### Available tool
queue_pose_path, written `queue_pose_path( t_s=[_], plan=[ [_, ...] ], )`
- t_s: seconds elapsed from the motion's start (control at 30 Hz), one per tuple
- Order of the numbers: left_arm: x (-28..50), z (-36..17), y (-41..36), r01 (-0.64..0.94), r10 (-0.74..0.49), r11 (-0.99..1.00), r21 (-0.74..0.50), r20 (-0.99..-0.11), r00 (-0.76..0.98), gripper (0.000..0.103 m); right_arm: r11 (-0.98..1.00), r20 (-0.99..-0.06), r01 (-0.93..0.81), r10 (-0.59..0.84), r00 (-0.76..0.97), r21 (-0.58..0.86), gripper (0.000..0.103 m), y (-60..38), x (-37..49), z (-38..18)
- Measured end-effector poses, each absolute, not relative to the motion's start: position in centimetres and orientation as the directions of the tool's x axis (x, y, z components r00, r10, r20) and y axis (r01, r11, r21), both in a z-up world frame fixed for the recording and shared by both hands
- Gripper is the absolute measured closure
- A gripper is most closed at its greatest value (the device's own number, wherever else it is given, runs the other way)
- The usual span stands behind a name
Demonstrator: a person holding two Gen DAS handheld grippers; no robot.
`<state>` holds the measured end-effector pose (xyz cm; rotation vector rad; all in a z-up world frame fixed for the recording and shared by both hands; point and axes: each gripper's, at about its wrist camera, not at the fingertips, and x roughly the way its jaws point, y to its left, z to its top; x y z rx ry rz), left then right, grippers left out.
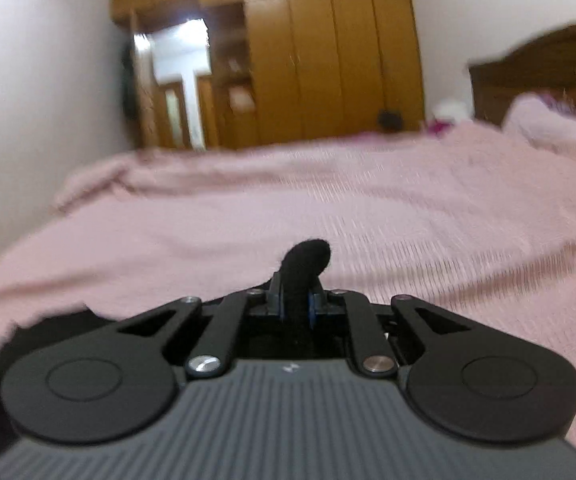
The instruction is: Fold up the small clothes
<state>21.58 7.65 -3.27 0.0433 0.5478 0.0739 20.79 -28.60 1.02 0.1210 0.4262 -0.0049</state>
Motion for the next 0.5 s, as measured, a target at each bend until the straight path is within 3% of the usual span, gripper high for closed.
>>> queue_pose_path(
  t_s=[0.1,0.17,0.3,0.5],
  plan=[
    [22.2,-4.2,7.9,-0.07,0.091,0.996,0.06,-0.55,0.83,0.023,0.986,-0.531,0.056,0.038,0.847,0.159,0.089,-29.6,22.8,-3.1],
    [21.9,-4.0,8.0,-0.064,0.085,0.996,0.057,-0.543,0.836,0.023,0.976,-0.555,0.07,0.059,0.83,0.208,0.088,-30.1,23.3,-4.8],
    [21.4,-2.6,7.6,-0.046,0.07,0.997,0.06,-0.494,0.866,0.023,0.947,-0.535,0.079,0.106,0.838,0.31,0.087,-31.4,23.1,-5.5],
    [24.0,-2.2,6.6,-0.026,0.041,0.999,0.039,-0.483,0.875,0.035,0.971,-0.483,-0.002,0.121,0.867,0.24,0.088,-30.6,22.5,-3.4]
  ],
)
